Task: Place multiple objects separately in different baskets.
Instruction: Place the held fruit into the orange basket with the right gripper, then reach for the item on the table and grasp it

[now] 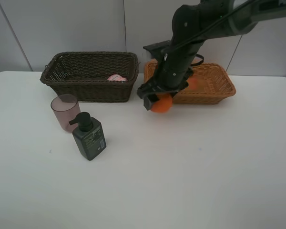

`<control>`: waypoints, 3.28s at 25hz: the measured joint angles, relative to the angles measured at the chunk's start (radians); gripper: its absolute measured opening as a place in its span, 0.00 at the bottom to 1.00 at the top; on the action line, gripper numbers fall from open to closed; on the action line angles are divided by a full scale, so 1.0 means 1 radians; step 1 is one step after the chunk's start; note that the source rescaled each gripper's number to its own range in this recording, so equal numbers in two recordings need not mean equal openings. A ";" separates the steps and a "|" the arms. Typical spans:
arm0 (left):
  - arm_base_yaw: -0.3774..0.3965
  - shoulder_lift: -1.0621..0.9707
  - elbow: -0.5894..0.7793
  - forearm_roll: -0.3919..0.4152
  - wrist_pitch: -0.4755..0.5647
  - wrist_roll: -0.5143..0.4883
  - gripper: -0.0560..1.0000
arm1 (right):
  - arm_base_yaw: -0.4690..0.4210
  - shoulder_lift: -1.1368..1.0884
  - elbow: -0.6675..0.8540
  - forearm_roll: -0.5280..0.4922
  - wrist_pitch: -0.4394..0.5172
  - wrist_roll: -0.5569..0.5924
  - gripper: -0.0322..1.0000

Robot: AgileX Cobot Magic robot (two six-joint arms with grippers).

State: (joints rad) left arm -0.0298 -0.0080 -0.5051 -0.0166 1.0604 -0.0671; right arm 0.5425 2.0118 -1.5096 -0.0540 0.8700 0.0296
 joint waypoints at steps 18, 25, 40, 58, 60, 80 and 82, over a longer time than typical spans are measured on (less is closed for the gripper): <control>0.000 0.000 0.000 0.000 0.000 0.000 1.00 | -0.324 -0.080 0.000 -0.160 -0.177 0.168 0.69; 0.000 0.000 0.000 0.000 0.000 0.000 1.00 | -0.366 0.000 0.000 -0.162 -0.271 0.168 0.69; 0.000 0.000 0.000 0.000 0.000 0.000 1.00 | -0.369 0.105 0.000 -0.171 -0.346 0.169 0.69; 0.000 0.000 0.000 0.000 0.000 0.000 1.00 | -0.274 -0.144 0.135 -0.130 -0.222 0.169 0.95; 0.000 0.000 0.000 0.000 0.000 0.000 1.00 | -0.263 -0.204 0.226 -0.094 -0.222 0.169 0.95; 0.000 0.000 0.000 0.000 0.000 0.000 1.00 | -0.407 -1.265 0.566 -0.039 0.140 0.097 0.95; 0.000 0.000 0.000 0.000 0.000 0.000 1.00 | -0.407 -1.384 0.566 -0.038 0.176 0.097 0.95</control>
State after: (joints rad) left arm -0.0298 -0.0080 -0.5051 -0.0166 1.0604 -0.0671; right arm 0.1355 0.6281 -0.9433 -0.0924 1.0463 0.1266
